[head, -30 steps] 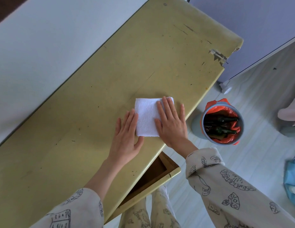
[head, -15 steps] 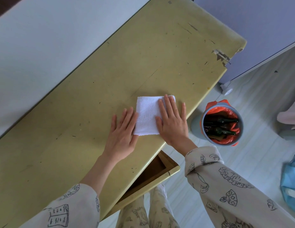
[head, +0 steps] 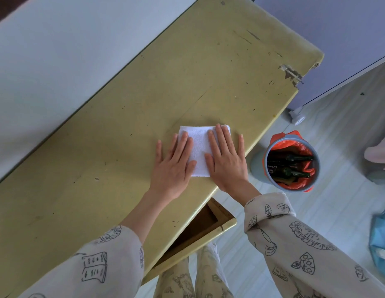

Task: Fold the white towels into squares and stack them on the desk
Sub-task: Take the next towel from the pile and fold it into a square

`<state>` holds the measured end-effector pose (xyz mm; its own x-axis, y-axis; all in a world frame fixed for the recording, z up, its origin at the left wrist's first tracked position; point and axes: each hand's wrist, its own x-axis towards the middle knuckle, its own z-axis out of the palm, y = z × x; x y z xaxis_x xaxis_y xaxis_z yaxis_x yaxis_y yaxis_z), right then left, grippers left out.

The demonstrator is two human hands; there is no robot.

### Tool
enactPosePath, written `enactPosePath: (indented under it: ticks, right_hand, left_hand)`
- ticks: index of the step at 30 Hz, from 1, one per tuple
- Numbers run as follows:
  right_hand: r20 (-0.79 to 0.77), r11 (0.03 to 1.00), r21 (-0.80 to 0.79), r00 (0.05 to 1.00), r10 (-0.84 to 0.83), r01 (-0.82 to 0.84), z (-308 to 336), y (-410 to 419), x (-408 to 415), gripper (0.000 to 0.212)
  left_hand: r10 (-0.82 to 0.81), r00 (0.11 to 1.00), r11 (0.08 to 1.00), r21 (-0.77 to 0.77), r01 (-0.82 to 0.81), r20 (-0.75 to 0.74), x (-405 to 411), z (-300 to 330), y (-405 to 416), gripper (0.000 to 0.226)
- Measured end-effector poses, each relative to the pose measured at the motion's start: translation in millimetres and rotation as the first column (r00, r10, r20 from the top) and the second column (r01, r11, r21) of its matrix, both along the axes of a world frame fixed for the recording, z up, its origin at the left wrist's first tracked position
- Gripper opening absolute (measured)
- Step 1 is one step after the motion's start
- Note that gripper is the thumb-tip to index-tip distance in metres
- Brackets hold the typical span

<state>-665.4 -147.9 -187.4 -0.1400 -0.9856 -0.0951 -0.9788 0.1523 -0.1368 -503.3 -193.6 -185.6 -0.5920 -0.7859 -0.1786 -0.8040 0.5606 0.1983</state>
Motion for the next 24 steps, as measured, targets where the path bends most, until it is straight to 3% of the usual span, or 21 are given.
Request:
enactPosePath:
  ticks: [4, 6, 7, 9, 10, 12, 14, 15, 16, 21, 24]
  right_hand:
    - [0.023, 0.999, 0.032, 1.0, 0.004, -0.004, 2.1, -0.6, -0.6, 0.059]
    - [0.121, 1.0, -0.005, 0.992, 0.02, -0.02, 5.9, 1.7, -4.1, 0.058]
    - [0.209, 0.999, -0.034, 0.978, -0.013, 0.021, 9.4, 6.4, -5.4, 0.057]
    - [0.424, 0.954, -0.129, 0.885, -0.195, 0.272, 16.5, 23.6, -5.3, 0.052]
    - [0.53, 0.881, -0.143, 0.787, -0.317, 0.452, 21.9, 34.1, -2.9, 0.049]
    - [0.682, 0.699, 0.043, 0.49, -0.543, 0.714, 32.0, 51.6, 3.1, 0.045]
    - [0.718, 0.547, 0.373, 0.14, -0.682, 0.75, 35.8, 56.8, 4.5, 0.043]
    - [0.719, 0.502, 0.482, 0.003, -0.695, 0.718, 35.4, 57.4, 2.8, 0.037]
    - [0.71, 0.485, 0.54, -0.063, -0.701, 0.688, 34.2, 57.6, 0.1, 0.032]
    - [0.655, 0.514, 0.578, 0.016, -0.756, 0.634, 38.3, 67.4, -5.3, 0.02]
    - [0.666, 0.514, 0.548, 0.028, -0.746, 0.659, 55.3, 88.6, -9.3, 0.018]
  left_hand:
    - [-0.015, 0.999, 1.0, 0.001, 0.015, 0.036, -0.5, 1.3, -0.3, 0.063]
    - [-0.011, 0.999, 1.0, 0.029, 0.01, 0.043, -2.5, 1.8, 2.3, 0.065]
    - [-0.011, 0.999, 0.999, 0.045, 0.01, 0.036, -3.0, 1.7, 4.7, 0.065]
    - [-0.01, 1.0, 0.998, 0.056, 0.009, 0.013, -4.0, 2.8, 11.9, 0.064]
    - [-0.011, 1.0, 0.999, 0.05, 0.011, 0.004, -4.4, 3.2, 17.2, 0.063]
    - [-0.028, 1.0, 0.999, 0.037, 0.028, 0.0, -5.5, 2.8, 29.9, 0.063]
    - [-0.069, 0.998, 0.997, 0.039, 0.07, -0.01, -6.7, 2.1, 43.2, 0.062]
    - [-0.093, 0.995, 0.995, 0.041, 0.094, -0.019, -6.7, 1.3, 49.1, 0.062]
    - [-0.113, 0.993, 0.993, 0.043, 0.114, -0.026, -6.4, 0.8, 54.2, 0.062]
    - [-0.087, 0.993, 0.989, 0.115, 0.095, -0.08, -3.0, 8.1, 74.7, 0.059]
    - [-0.029, 0.965, 0.963, 0.25, 0.096, -0.261, -0.3, 23.5, 85.8, 0.051]
